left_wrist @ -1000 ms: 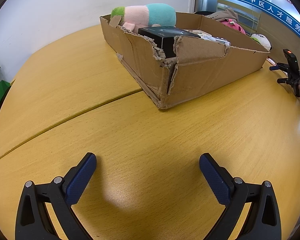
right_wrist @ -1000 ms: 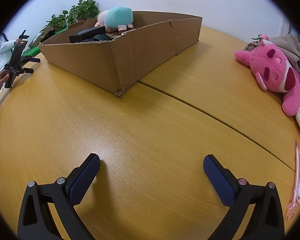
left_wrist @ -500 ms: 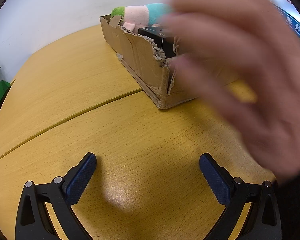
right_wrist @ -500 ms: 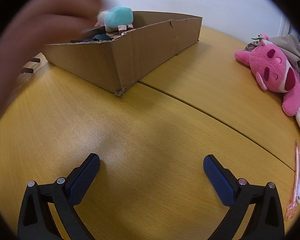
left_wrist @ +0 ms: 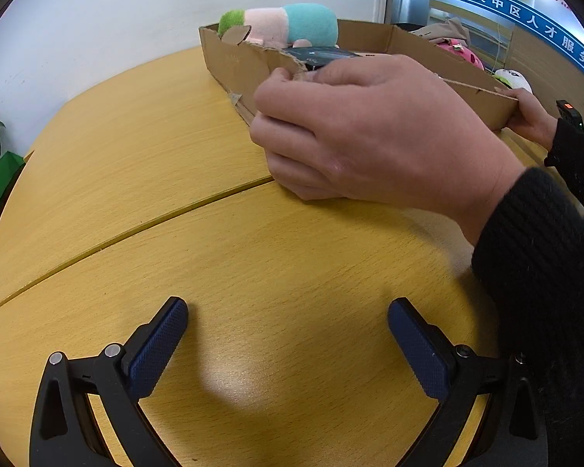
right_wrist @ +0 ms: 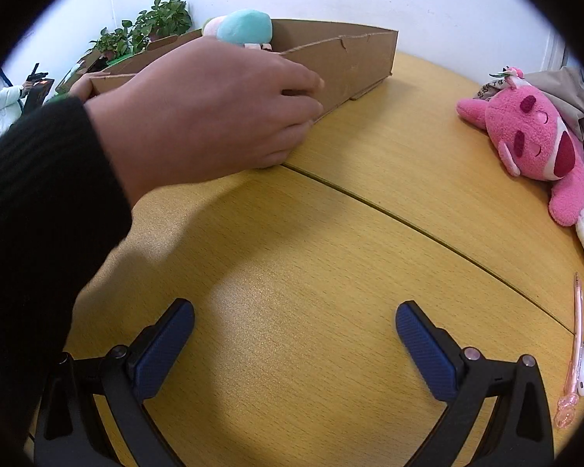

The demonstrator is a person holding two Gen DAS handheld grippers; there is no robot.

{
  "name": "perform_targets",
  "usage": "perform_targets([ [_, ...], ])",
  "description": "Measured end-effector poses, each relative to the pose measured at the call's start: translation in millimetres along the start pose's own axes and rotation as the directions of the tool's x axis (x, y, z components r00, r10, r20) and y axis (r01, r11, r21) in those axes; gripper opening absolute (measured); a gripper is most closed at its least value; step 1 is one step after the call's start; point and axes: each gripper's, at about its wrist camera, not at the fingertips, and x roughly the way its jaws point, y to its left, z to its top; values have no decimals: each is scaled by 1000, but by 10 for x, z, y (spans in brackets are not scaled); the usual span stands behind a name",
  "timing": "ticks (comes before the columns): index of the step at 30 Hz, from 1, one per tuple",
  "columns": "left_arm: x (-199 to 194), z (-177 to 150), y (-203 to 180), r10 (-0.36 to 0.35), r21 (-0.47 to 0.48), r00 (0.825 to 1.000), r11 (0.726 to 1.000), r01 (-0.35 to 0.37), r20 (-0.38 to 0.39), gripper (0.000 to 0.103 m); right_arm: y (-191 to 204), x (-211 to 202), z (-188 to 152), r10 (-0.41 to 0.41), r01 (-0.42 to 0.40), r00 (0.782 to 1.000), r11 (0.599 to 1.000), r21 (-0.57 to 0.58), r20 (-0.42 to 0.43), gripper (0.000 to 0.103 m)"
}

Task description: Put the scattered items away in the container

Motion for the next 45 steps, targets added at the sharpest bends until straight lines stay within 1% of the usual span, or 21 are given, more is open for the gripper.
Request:
perform_targets([
  [45, -177, -44, 51, -2, -2, 1000, 1000, 2, 1, 103, -49, 27, -7, 1, -1, 1000, 1000, -6, 1, 103],
])
